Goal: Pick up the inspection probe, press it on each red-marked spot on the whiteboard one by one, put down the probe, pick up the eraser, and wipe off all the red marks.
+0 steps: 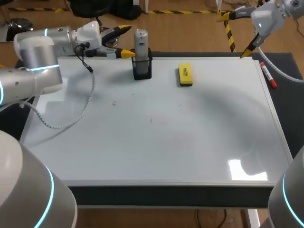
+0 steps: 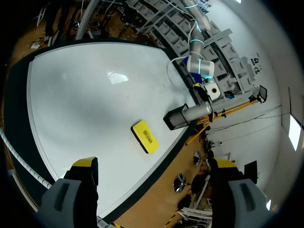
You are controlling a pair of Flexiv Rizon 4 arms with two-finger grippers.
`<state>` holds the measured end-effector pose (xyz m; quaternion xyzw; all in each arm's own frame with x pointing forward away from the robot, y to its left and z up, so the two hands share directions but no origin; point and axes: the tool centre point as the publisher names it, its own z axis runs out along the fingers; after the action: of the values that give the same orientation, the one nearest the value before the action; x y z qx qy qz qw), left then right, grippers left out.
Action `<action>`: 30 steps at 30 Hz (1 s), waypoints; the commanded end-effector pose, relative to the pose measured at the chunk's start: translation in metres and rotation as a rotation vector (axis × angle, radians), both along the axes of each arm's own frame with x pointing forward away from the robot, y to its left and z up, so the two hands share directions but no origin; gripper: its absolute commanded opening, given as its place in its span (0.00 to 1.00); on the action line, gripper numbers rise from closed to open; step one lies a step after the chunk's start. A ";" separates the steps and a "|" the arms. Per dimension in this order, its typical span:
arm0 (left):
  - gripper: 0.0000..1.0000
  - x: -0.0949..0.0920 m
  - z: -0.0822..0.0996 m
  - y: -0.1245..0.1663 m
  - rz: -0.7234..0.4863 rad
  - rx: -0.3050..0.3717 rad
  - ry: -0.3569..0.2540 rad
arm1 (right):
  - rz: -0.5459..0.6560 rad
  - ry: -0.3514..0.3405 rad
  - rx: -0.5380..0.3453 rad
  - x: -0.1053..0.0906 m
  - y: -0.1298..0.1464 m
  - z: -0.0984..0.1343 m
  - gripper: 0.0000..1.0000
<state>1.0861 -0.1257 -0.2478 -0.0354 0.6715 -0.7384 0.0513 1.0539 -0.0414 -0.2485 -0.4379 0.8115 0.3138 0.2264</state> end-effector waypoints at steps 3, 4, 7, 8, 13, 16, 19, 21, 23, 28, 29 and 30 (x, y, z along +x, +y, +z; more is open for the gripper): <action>1.00 -0.024 0.016 0.018 0.153 0.048 0.016 | 0.002 -0.001 -0.004 0.000 0.000 0.000 1.00; 1.00 -0.026 0.017 0.021 0.166 0.051 0.012 | 0.002 -0.001 -0.004 0.000 0.000 0.000 1.00; 1.00 -0.033 0.019 0.026 0.190 0.059 0.012 | 0.002 -0.001 -0.004 0.000 0.000 0.000 1.00; 1.00 -0.035 0.019 0.027 0.197 0.060 0.011 | 0.002 -0.001 -0.004 0.000 0.000 0.000 1.00; 1.00 -0.047 0.022 0.032 0.228 0.070 0.011 | 0.002 -0.001 -0.004 0.000 0.000 0.000 1.00; 1.00 -0.056 0.023 0.034 0.248 0.082 0.011 | 0.002 -0.001 -0.004 0.000 0.000 0.000 1.00; 1.00 -0.062 0.023 0.036 0.268 0.091 0.025 | 0.002 -0.001 -0.004 0.000 0.000 0.000 1.00; 1.00 -0.066 0.024 0.037 0.270 0.093 0.025 | 0.002 -0.001 -0.004 0.000 0.000 0.000 1.00; 1.00 -0.069 0.026 0.037 0.275 0.098 0.028 | 0.002 -0.001 -0.004 0.000 0.000 0.000 1.00; 1.00 -0.079 0.032 0.037 0.279 0.108 0.021 | 0.002 -0.001 -0.004 0.000 0.000 0.000 1.00; 1.00 -0.079 0.032 0.037 0.279 0.108 0.021 | 0.002 -0.001 -0.004 0.000 0.000 0.000 1.00; 1.00 -0.079 0.032 0.037 0.279 0.108 0.021 | 0.002 -0.001 -0.004 0.000 0.000 0.000 1.00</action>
<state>1.0130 -0.0895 -0.2193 -0.0946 0.7052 -0.6943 0.1079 1.0540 -0.0414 -0.2486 -0.4378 0.8115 0.3138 0.2265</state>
